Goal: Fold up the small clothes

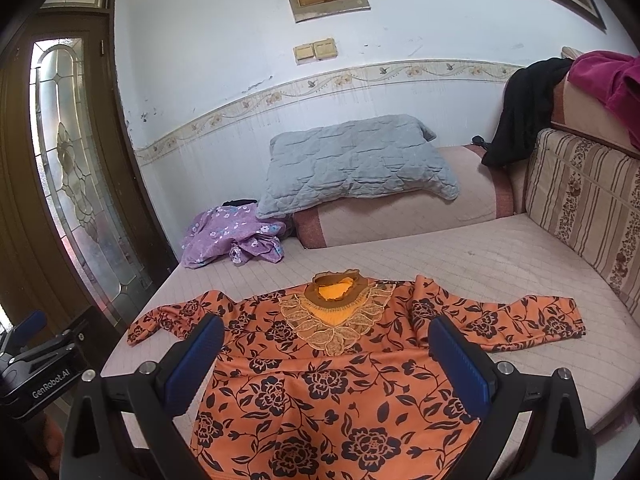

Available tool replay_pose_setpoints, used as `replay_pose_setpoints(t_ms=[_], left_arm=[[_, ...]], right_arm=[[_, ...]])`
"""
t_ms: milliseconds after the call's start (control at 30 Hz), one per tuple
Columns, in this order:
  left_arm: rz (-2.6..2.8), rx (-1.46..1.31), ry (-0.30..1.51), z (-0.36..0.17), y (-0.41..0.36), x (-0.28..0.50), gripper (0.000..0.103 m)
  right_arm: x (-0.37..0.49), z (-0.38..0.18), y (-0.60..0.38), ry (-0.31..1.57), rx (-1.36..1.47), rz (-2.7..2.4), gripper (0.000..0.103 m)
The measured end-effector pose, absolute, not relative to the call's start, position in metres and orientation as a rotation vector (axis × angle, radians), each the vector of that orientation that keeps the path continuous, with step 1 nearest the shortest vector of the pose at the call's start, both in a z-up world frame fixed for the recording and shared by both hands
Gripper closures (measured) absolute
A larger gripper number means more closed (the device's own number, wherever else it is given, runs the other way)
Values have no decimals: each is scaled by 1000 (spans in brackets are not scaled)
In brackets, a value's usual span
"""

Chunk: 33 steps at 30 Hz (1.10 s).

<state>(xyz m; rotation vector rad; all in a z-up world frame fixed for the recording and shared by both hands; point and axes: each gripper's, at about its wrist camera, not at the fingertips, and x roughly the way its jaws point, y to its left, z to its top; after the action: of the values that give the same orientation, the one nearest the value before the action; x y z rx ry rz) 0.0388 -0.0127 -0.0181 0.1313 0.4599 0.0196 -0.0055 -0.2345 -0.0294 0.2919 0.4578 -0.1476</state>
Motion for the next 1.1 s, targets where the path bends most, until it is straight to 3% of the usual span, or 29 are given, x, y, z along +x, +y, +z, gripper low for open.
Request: replay_pose_setpoints(t_ms=[900,1100], left_arm=[[35,155,510,-35,-28,66,0],[1,203,618,-77,-51,110,0]], right_arm=[[20,-49,-250,498,324,-140,0],[35,-91,-309,552,488,-127,0]])
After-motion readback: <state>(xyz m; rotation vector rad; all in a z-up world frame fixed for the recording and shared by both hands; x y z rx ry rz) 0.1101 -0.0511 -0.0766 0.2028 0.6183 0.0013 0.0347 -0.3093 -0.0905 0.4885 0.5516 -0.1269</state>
